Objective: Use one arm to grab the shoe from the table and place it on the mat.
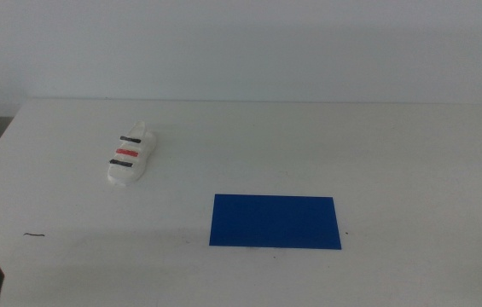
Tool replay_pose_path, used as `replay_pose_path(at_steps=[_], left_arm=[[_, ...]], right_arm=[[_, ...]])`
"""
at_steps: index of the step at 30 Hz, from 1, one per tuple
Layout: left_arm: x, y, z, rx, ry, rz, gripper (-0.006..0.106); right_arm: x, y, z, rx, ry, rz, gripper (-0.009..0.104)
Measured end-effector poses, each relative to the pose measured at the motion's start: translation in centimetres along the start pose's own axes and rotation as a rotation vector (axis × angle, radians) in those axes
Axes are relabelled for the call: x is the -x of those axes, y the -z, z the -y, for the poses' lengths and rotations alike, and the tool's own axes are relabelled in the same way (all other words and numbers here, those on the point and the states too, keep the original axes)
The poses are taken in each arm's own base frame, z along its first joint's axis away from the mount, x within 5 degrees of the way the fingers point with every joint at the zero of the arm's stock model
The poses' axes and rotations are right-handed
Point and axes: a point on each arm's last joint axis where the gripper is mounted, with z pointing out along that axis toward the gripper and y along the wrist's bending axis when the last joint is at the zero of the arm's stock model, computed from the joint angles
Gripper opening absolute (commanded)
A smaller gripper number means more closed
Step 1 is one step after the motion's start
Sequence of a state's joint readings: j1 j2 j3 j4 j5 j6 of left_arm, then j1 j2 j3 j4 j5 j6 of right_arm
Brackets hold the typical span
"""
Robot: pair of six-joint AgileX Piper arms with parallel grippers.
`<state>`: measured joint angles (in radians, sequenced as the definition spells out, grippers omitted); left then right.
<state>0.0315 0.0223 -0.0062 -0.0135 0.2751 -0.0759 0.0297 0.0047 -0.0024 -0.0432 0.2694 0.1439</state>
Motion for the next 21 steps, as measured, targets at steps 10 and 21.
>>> replay_pose_path(at_steps=[10, 21], left_arm=[[12.6, -7.7, 1.4, 0.029, 0.008, -0.588, 0.094], [17.1, -26.1, 3.2, -0.11, -0.109, -0.967, 0.094]], right_arm=[[0.0, 0.0, 0.0, 0.0, 0.0, 0.002, 0.079], [0.0, 0.0, 0.0, 0.0, 0.0, 0.002, 0.079]])
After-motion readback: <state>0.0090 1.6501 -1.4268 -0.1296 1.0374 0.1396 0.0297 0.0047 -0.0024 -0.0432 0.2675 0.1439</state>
